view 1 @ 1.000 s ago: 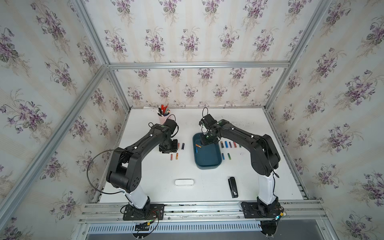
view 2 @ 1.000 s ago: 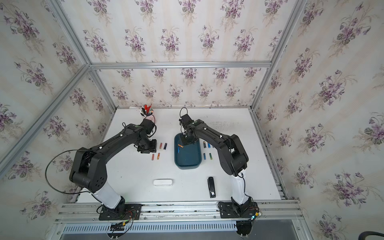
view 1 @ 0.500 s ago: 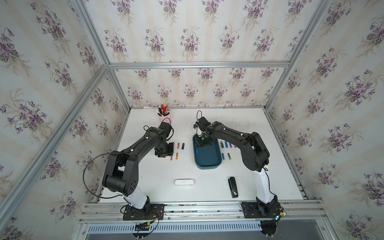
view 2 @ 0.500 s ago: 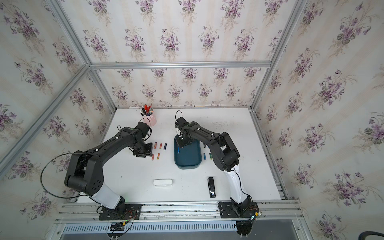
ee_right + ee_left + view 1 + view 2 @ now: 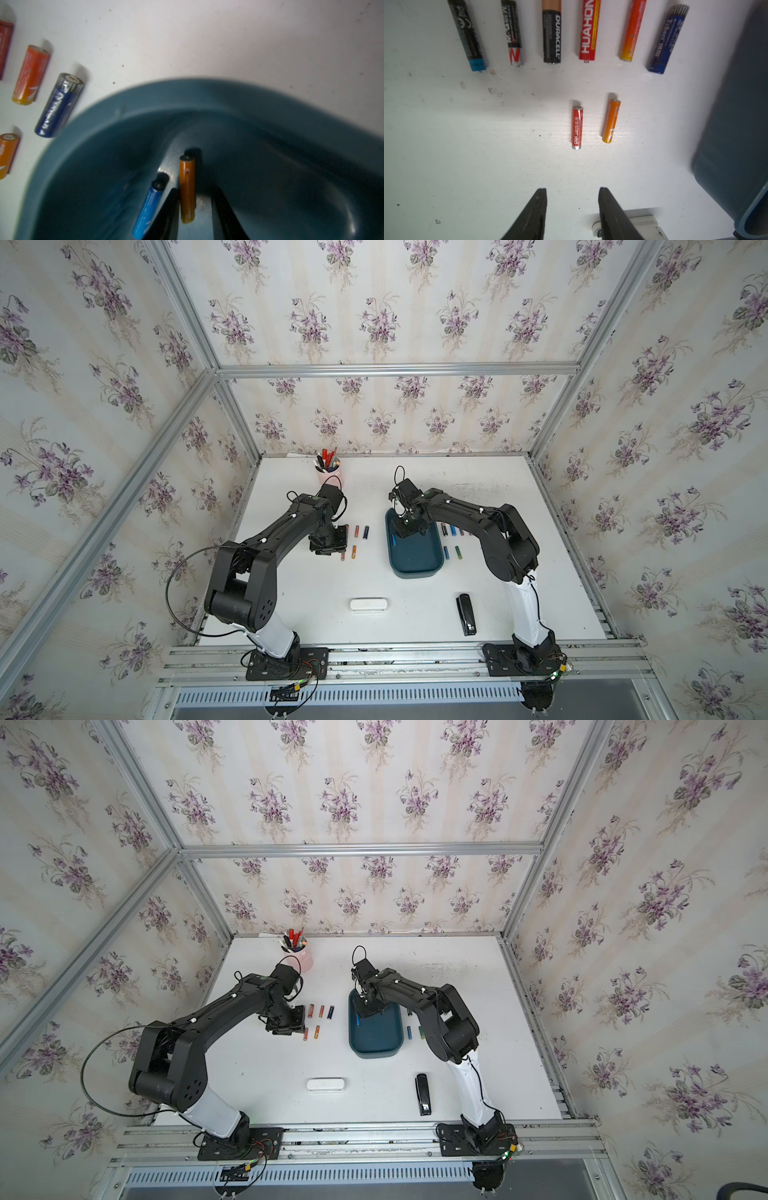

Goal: Take the batteries out of the storage box
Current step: Pick up the battery from the storage box.

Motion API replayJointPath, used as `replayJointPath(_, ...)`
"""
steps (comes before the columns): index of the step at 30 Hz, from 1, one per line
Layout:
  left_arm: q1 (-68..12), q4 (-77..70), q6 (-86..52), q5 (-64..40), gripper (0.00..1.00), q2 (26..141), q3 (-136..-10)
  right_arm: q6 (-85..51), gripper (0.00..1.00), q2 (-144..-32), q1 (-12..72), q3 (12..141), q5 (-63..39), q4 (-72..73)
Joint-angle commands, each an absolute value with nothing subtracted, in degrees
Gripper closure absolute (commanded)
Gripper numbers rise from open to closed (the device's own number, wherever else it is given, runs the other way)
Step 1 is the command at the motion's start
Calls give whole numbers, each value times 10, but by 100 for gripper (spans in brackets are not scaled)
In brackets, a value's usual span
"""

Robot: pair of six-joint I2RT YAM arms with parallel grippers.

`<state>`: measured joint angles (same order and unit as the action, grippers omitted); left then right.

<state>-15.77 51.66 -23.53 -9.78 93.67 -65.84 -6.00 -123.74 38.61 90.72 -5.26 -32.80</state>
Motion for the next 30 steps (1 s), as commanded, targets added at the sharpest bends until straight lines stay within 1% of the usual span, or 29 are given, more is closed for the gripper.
replayJointPath(1, -157, 524, -228, -100, 54, 933, -656, -66, 75, -1220, 387, 874, -40, -326)
replayJointPath(8, -157, 520, -228, -106, 53, 938, -659, -102, 88, -1199, 387, 856, 9, -346)
replayJointPath(11, -158, 515, -228, -110, 53, 938, -656, -99, 87, -1188, 387, 846, 12, -341)
replayJointPath(16, -158, 510, -229, -112, 53, 937, -645, -89, 83, -1204, 387, 854, 4, -341)
replayJointPath(20, -158, 509, -230, -115, 53, 938, -642, -88, 76, -1226, 387, 882, 0, -349)
replayJointPath(23, -158, 514, -228, -114, 53, 937, -646, -81, 75, -1240, 387, 909, -3, -364)
replayJointPath(26, -157, 520, -225, -107, 53, 935, -653, -76, 76, -1253, 386, 926, -2, -376)
replayJointPath(30, -157, 523, -223, -106, 52, 939, -660, -73, 83, -1266, 385, 939, -10, -396)
